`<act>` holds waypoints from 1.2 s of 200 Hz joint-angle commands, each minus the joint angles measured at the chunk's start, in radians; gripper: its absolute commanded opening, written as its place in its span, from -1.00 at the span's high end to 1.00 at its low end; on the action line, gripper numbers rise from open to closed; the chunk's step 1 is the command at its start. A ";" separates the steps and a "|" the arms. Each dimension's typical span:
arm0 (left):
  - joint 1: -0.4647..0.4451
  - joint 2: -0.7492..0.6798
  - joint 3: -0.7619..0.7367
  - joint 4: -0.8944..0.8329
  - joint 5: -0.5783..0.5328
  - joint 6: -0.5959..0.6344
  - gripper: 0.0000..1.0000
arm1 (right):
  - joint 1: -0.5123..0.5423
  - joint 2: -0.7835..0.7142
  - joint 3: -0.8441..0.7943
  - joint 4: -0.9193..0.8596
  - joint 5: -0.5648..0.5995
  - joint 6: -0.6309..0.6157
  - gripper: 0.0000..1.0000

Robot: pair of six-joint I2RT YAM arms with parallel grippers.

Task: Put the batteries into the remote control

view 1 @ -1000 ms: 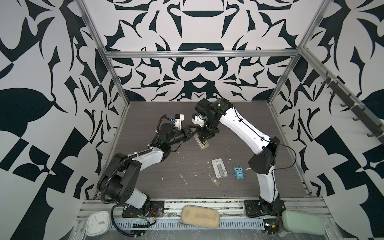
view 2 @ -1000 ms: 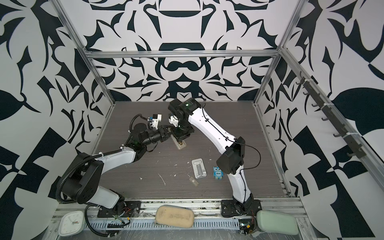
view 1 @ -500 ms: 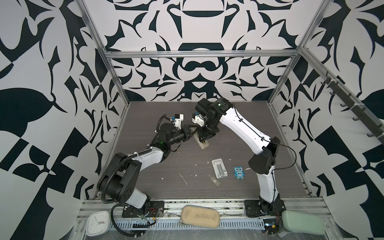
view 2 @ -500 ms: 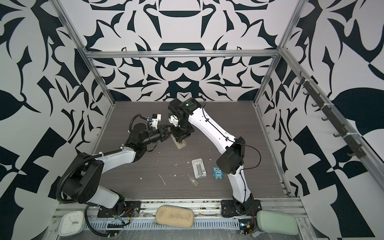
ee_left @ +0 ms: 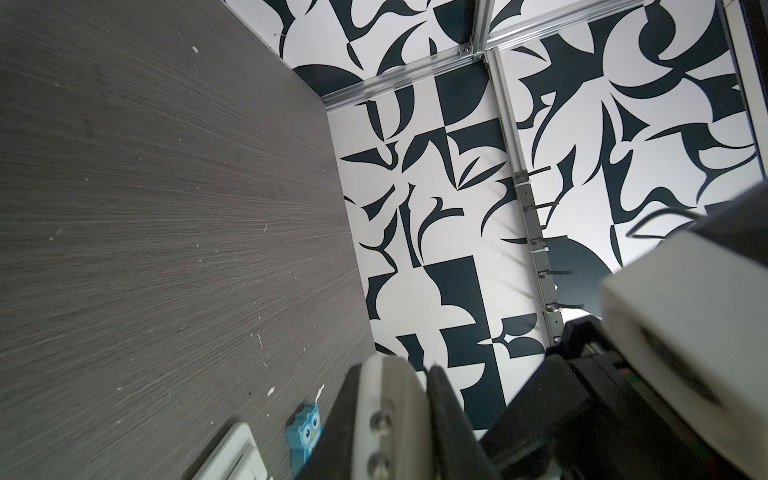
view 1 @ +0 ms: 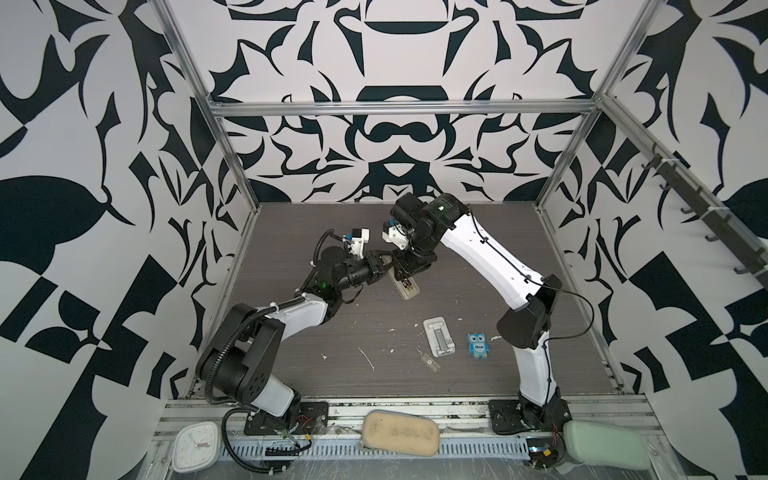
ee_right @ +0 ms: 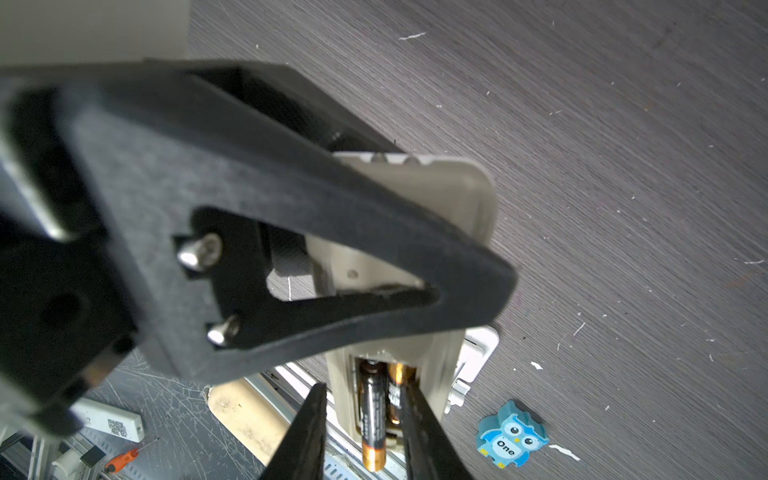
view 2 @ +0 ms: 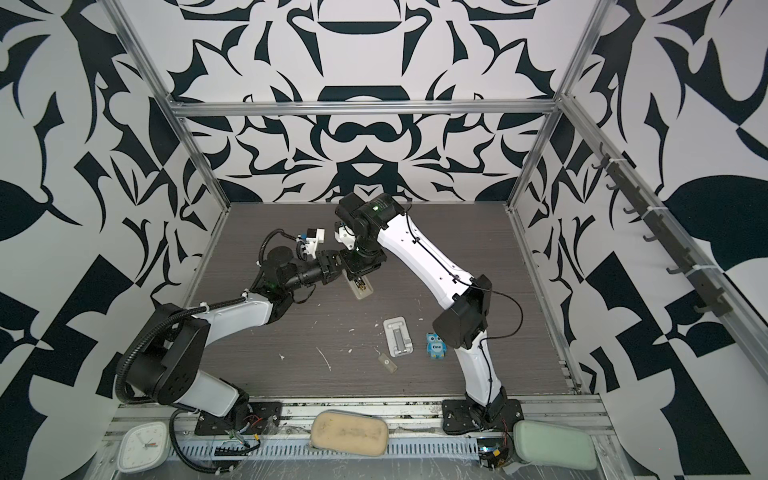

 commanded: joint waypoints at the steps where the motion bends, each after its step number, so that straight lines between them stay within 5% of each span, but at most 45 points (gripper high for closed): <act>1: 0.004 -0.008 -0.003 0.066 0.051 -0.026 1.00 | 0.003 -0.094 0.003 0.025 0.006 -0.049 0.31; 75: 0.037 -0.047 0.001 0.005 0.142 -0.030 1.00 | 0.027 -0.439 -0.415 0.342 -0.147 -0.276 0.32; 112: 0.042 -0.064 0.010 -0.032 0.162 -0.029 1.00 | 0.053 -0.639 -0.692 0.567 -0.124 -0.416 0.33; 186: 0.043 -0.120 0.007 -0.098 0.183 0.002 1.00 | 0.082 -0.599 -0.690 0.481 -0.062 -0.675 0.55; 240: 0.042 -0.167 0.013 -0.190 0.204 0.042 1.00 | 0.106 -0.576 -0.676 0.478 -0.008 -0.758 0.21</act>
